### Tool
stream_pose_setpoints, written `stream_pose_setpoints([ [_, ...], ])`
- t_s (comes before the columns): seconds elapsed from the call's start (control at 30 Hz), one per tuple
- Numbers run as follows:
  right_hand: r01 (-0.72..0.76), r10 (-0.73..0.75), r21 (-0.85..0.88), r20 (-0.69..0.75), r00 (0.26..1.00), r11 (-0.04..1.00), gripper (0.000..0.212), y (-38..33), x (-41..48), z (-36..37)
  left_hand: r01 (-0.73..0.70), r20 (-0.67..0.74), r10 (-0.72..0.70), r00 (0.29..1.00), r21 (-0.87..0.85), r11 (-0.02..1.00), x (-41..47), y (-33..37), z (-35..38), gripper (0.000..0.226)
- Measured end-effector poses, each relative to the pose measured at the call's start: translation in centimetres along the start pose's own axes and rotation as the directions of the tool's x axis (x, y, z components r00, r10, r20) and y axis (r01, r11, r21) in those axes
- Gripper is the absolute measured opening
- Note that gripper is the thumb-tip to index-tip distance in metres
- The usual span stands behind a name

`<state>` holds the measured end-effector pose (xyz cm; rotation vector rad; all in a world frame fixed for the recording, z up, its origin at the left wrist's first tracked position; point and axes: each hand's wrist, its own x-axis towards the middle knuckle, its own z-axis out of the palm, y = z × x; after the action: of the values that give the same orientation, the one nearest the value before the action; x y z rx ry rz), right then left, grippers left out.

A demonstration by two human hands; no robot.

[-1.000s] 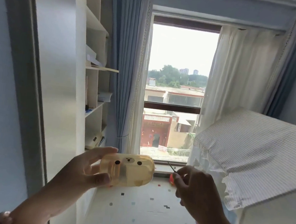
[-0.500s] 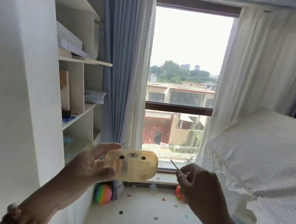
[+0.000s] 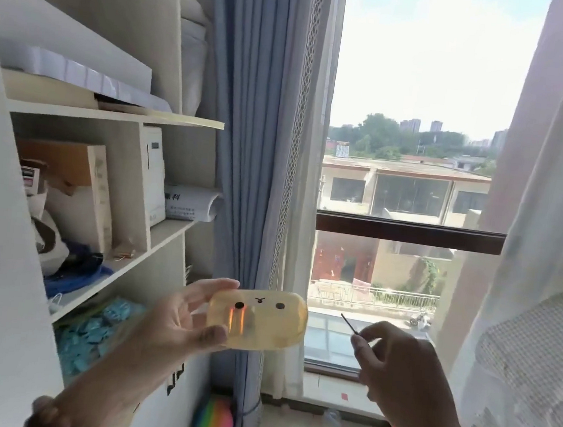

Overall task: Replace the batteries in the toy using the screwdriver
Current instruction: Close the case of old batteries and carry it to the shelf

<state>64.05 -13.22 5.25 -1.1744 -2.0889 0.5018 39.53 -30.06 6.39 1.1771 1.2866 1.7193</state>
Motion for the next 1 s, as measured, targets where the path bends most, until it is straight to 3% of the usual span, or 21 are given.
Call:
stream_pose_setpoints([
  [0.57, -0.053, 0.053, -0.004, 0.026, 0.998, 0.999, 0.012, 2.3, 34.0, 16.5, 0.059, 0.040, -0.060, 0.997, 0.030, 0.998, 34.1, -7.7, -10.8, 0.084],
  [0.83, 0.107, -0.125, 0.097, 0.209, 0.970, 0.990, 0.013, 0.3, 46.9, 26.2, 0.047, -0.203, -0.022, 0.979, 0.121, 0.992, 42.4, -11.9, -15.6, 0.080],
  [1.0, 0.317, -0.368, 0.194, 0.366, 0.855, 0.929, 0.019, -5.2, 53.5, 32.7, 0.048, -0.538, 0.037, 0.842, 0.143, 0.989, 43.9, -11.1, -18.7, 0.096],
])
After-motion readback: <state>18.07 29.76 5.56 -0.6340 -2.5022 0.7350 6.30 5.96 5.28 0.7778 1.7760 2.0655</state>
